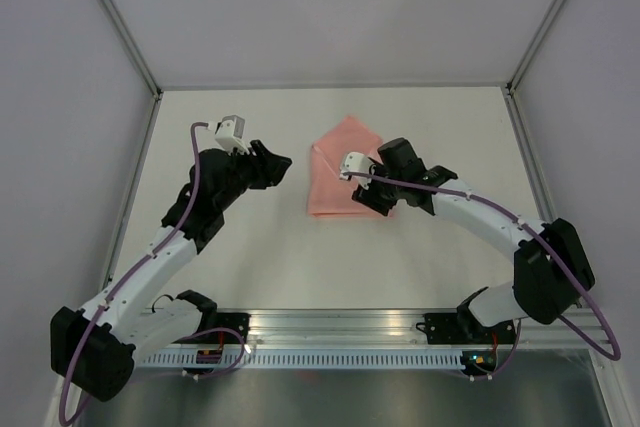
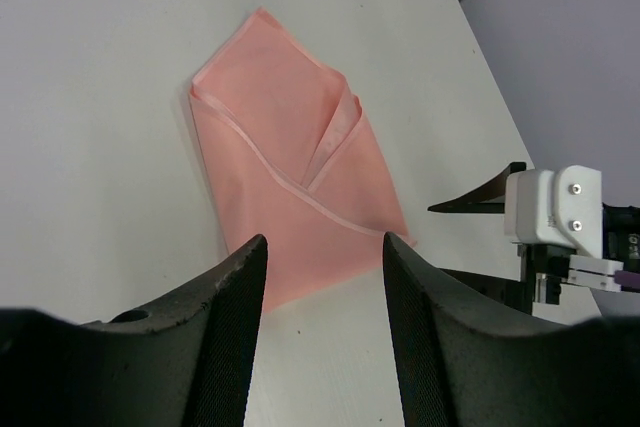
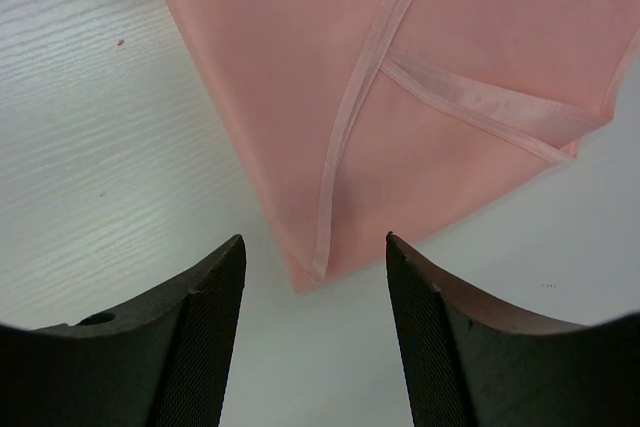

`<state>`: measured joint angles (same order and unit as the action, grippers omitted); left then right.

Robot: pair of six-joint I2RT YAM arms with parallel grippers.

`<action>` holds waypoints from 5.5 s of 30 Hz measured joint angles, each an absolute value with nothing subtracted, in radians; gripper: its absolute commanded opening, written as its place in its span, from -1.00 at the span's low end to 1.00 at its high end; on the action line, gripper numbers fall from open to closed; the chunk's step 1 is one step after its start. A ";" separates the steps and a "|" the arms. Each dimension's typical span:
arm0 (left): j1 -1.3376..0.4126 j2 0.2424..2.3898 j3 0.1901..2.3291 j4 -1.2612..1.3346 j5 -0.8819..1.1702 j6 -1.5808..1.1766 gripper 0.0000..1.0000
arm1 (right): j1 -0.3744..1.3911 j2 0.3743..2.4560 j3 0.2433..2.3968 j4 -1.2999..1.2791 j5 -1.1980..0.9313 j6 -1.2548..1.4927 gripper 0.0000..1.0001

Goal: Fold the napkin, place the utensils inside, and roll it up
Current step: Roll the napkin at the center of the board.

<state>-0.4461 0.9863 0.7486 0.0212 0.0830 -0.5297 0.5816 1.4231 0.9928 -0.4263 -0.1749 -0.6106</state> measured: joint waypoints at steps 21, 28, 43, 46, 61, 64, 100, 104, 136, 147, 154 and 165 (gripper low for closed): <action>-0.447 1.100 0.790 -0.028 0.027 -0.507 0.11 | 0.672 1.621 0.992 -0.321 -0.076 -0.662 0.27; -0.447 1.127 0.794 -0.027 0.028 -0.507 0.11 | 0.727 1.628 0.998 -0.308 -0.069 -0.659 0.23; -0.447 1.155 0.803 -0.025 0.029 -0.507 0.11 | 0.747 1.723 0.998 -0.240 -0.030 -0.670 0.11; -0.447 1.166 0.804 -0.025 0.033 -0.507 0.11 | 0.747 1.737 0.998 -0.225 -0.027 -0.675 0.10; -0.463 1.181 0.767 0.076 0.037 -0.468 0.12 | 0.743 1.762 0.987 -0.177 -0.022 -0.687 0.02; -0.463 1.177 0.730 0.107 0.037 -0.455 0.15 | 0.737 1.765 0.987 -0.170 -0.025 -0.689 0.02; -0.469 0.994 0.485 0.398 0.051 -0.367 0.05 | 0.633 1.839 1.094 -0.289 -0.234 -0.733 -0.64; -0.504 0.969 0.453 0.454 0.020 -0.311 -0.17 | 0.624 1.849 1.112 -0.311 -0.255 -0.738 -0.67; -0.759 1.114 0.357 0.745 -0.041 0.304 0.06 | 0.518 2.027 1.390 -0.632 -0.489 -0.762 -0.78; -0.838 1.392 0.554 0.620 0.005 0.469 0.15 | 0.501 2.072 1.454 -0.706 -0.537 -0.775 -0.79; -0.862 1.522 0.607 0.568 0.012 0.546 0.26 | 0.495 2.096 1.492 -0.748 -0.551 -0.775 -0.81; -0.881 1.660 0.724 0.464 0.051 0.686 0.31 | 0.487 2.122 1.529 -0.788 -0.570 -0.777 -0.81</action>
<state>-0.8810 1.6604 0.7238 0.4641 0.0509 0.6861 0.4873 2.1223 1.5291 -0.7883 -0.5701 -0.7769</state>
